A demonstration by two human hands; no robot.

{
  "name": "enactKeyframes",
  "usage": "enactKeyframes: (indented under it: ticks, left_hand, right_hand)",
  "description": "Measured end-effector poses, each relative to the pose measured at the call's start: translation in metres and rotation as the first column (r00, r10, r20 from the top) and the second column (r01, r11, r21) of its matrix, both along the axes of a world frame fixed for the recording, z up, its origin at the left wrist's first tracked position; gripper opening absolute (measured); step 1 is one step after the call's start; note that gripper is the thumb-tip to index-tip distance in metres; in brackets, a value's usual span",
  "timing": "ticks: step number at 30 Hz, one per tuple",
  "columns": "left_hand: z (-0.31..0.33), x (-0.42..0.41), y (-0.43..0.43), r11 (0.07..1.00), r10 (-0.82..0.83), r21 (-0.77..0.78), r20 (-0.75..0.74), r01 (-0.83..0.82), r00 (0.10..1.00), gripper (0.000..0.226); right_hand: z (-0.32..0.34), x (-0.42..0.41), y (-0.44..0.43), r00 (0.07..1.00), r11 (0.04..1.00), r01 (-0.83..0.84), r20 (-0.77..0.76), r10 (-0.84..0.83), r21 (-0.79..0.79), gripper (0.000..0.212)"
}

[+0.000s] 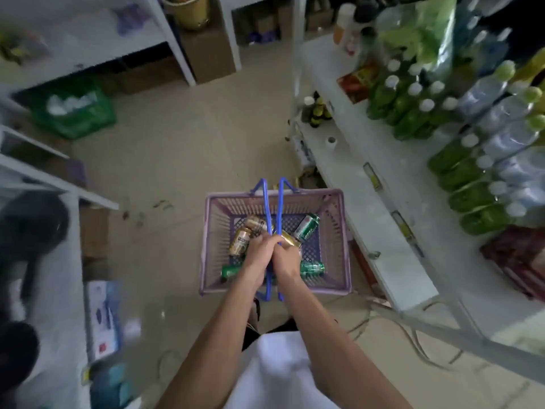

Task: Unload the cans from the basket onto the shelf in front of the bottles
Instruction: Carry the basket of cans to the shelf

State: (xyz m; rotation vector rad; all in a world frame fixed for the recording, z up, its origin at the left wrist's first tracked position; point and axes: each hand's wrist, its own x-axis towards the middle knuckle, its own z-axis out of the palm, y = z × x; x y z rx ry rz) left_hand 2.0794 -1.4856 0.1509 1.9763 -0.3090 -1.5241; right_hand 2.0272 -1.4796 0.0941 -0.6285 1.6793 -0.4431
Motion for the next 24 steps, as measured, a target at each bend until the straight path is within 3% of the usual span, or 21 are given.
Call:
enactKeyframes:
  ticks: [3, 6, 11, 14, 18, 20, 24]
  left_hand:
    - [-0.017, 0.021, -0.038, 0.991, -0.127, 0.033, -0.017, 0.128, 0.992, 0.015]
    - [-0.039, 0.033, -0.073, 0.934, -0.353, 0.058, -0.029, 0.354, 0.935, 0.015]
    - [-0.070, 0.031, -0.082, 0.831, -0.545, 0.069, -0.102, 0.552, 0.832, 0.013]
    - [-0.097, 0.027, -0.090, 0.782, -0.605, 0.068, -0.154, 0.619, 0.781, 0.007]
    - [-0.147, 0.019, -0.112, 0.704, -0.702, 0.109, -0.049, 0.702, 0.711, 0.017]
    - [-0.183, 0.010, -0.123, 0.645, -0.760, 0.152, 0.036, 0.749, 0.648, 0.013]
    - [-0.274, -0.020, -0.130, 0.587, -0.810, 0.153, 0.136, 0.795, 0.571, 0.030]
  right_hand:
    - [0.002, 0.013, -0.029, 0.996, 0.996, 0.088, 0.010, -0.088, 0.006, 0.029]
    - [-0.007, 0.018, -0.047, 0.958, 0.958, 0.288, -0.009, -0.288, -0.010, 0.032]
    - [-0.023, 0.029, -0.034, 0.849, 0.847, 0.528, -0.007, -0.528, 0.059, 0.030]
    - [-0.039, 0.017, -0.026, 0.701, 0.698, 0.712, -0.009, -0.713, 0.074, 0.027]
    - [-0.097, -0.022, 0.010, 0.509, 0.498, 0.857, -0.063, -0.859, 0.134, 0.027]
    - [-0.143, -0.034, 0.029, 0.477, 0.459, 0.875, -0.109, -0.872, 0.152, 0.030]
    - [-0.225, -0.049, 0.040, 0.465, 0.440, 0.879, -0.122, -0.877, 0.186, 0.025]
